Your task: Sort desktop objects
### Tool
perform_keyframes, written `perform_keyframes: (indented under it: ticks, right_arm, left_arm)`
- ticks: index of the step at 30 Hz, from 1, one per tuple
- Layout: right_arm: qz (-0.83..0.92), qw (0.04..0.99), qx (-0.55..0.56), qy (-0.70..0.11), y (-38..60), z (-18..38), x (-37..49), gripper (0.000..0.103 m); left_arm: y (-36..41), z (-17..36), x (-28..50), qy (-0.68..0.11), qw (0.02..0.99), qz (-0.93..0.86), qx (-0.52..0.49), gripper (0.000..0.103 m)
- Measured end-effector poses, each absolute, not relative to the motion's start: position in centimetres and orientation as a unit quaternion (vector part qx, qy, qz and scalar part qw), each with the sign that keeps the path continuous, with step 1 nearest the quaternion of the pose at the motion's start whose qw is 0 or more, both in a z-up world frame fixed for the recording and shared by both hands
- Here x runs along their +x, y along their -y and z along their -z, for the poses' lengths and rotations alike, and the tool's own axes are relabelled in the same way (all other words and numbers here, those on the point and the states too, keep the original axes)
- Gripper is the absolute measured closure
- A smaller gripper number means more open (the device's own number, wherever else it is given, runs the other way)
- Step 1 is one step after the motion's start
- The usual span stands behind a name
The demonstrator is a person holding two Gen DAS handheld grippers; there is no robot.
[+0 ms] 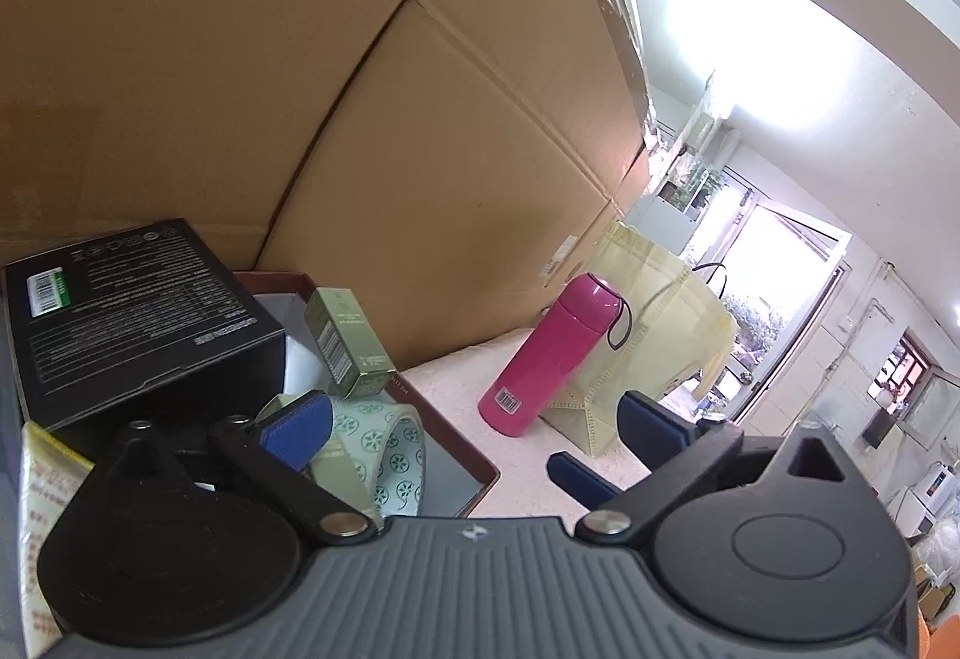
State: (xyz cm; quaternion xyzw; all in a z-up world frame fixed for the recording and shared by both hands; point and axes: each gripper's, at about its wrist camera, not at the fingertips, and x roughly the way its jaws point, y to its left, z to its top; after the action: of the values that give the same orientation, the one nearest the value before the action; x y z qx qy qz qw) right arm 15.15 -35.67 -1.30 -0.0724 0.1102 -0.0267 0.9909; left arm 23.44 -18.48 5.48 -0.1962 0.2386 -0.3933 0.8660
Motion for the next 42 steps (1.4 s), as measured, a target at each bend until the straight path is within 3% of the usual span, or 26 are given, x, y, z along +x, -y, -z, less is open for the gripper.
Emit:
perform_keyframes:
  ticks: [3,17,24,29,42]
  right_arm:
    - [0.02,0.991,-0.065,-0.113,35.9,0.8,14.2,0.001]
    - [0.003,0.989,-0.035,-0.145,33.5,-1.1,8.5,0.002]
    - [-0.005,0.985,-0.046,-0.166,31.5,-1.6,4.9,0.002]
    - [-0.008,0.981,-0.043,-0.188,30.4,-1.0,2.5,0.002]
    - [0.016,0.968,-0.057,-0.246,28.9,0.1,0.6,0.002]
  left_arm:
    - [17.9,-5.2,22.9,-0.254,0.865,0.383,-0.203,0.0]
    - [14.4,-7.5,14.2,-0.19,0.908,0.334,-0.166,0.0]
    - [12.2,-5.9,8.4,-0.17,0.936,0.274,-0.14,0.0]
    - [12.0,-4.6,5.9,-0.191,0.958,0.2,-0.071,0.0]
    - [10.9,-3.4,2.6,-0.226,0.968,0.099,-0.042,0.0]
